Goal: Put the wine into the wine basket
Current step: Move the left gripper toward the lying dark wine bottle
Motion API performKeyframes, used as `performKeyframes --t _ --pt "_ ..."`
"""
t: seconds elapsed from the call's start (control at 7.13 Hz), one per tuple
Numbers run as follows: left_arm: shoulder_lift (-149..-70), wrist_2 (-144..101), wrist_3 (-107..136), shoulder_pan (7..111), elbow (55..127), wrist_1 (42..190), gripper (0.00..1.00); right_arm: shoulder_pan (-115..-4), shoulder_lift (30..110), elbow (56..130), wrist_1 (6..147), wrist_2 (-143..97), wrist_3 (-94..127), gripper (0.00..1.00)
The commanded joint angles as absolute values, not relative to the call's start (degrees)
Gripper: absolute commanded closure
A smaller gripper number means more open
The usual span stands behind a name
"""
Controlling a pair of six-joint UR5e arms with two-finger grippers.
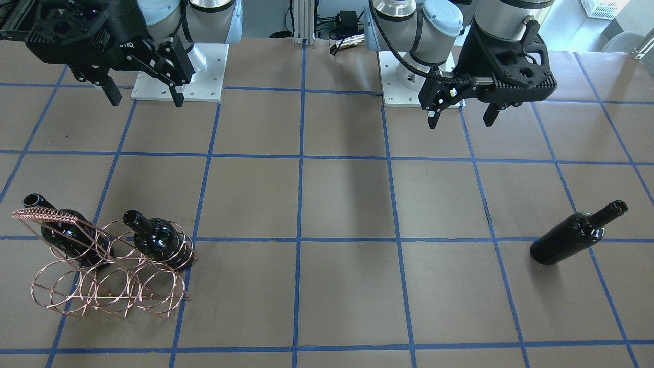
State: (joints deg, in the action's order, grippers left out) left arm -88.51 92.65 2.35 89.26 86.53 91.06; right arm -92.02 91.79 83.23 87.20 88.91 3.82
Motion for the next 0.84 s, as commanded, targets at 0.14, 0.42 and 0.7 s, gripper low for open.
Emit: performKeyframes --t 0.14,0.42,0.7 --pt "-88.4 92.0 1.4 88.2 86.5 91.1 0.0 -92.0 91.8 83.2 87.2 88.7 4.0 0.0" --pt "-88.4 91.9 1.1 87.9 86.4 91.1 0.0 -92.0 91.8 83.2 87.3 88.7 4.0 0.0" --pt "-88.4 91.9 1.0 87.5 86.2 91.0 0.0 -92.0 91.8 83.2 87.3 88.6 4.0 0.0"
